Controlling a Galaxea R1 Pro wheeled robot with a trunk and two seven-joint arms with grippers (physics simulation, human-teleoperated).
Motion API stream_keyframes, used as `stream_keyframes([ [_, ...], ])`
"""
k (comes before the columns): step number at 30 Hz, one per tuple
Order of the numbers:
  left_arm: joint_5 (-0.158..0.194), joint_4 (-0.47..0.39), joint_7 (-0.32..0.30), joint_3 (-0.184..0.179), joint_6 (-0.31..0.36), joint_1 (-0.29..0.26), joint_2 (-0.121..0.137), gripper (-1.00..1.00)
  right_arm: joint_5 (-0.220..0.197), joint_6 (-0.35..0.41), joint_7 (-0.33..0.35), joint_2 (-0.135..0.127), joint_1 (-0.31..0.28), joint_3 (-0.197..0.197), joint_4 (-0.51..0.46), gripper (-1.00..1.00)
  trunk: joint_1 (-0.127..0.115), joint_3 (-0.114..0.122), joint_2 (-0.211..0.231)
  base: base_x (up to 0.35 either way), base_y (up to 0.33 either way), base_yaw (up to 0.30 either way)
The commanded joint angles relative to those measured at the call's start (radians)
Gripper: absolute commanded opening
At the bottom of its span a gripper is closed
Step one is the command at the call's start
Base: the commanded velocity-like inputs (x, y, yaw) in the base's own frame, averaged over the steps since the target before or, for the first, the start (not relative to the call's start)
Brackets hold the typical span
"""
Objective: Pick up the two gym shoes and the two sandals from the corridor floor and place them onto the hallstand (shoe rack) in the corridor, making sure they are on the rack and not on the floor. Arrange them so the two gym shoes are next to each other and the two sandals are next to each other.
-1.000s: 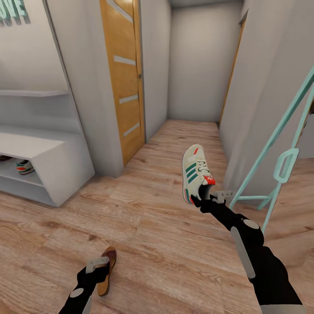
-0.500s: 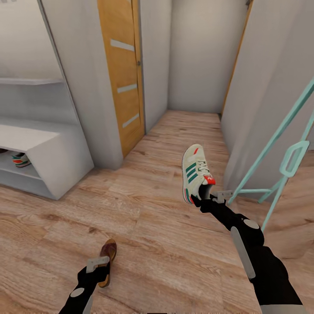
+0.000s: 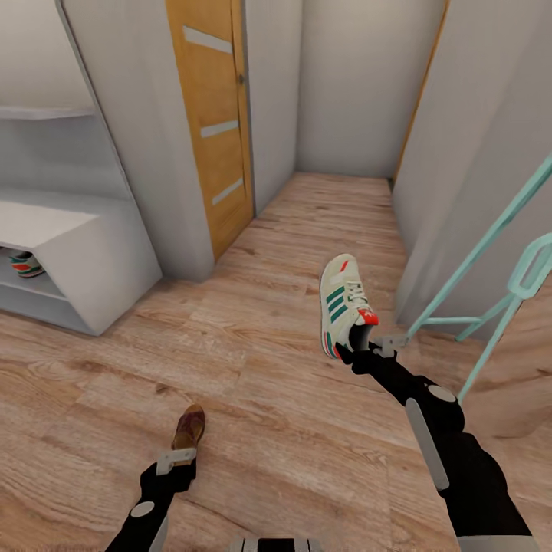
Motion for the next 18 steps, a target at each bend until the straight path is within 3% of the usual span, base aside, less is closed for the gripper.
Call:
stream_keyframes([
  [1, -0.01, 0.0, 0.002, 0.0, -0.003, -0.001, -0.001, 1.0, -0.007, 0.011, 0.001, 0.0, 0.0, 0.0, -0.003, -1.0, 0.0, -0.006, -0.001, 0.0, 0.0, 0.0],
  [9, -0.01, 0.0, 0.018, -0.047, -0.002, -0.002, -0.003, 1.0, -0.008, 0.058, 0.003, 0.001, -0.001, -0.002, -0.013, -1.0, 0.004, -0.05, -0.002, 0.0, 0.0, 0.0],
  [18, -0.009, -0.007, 0.06, -0.054, -0.004, -0.017, -0.003, 1.0, -0.006, 0.065, 0.027, 0.001, 0.0, -0.003, -0.013, -1.0, 0.008, -0.099, -0.005, 0.0, 0.0, 0.0],
])
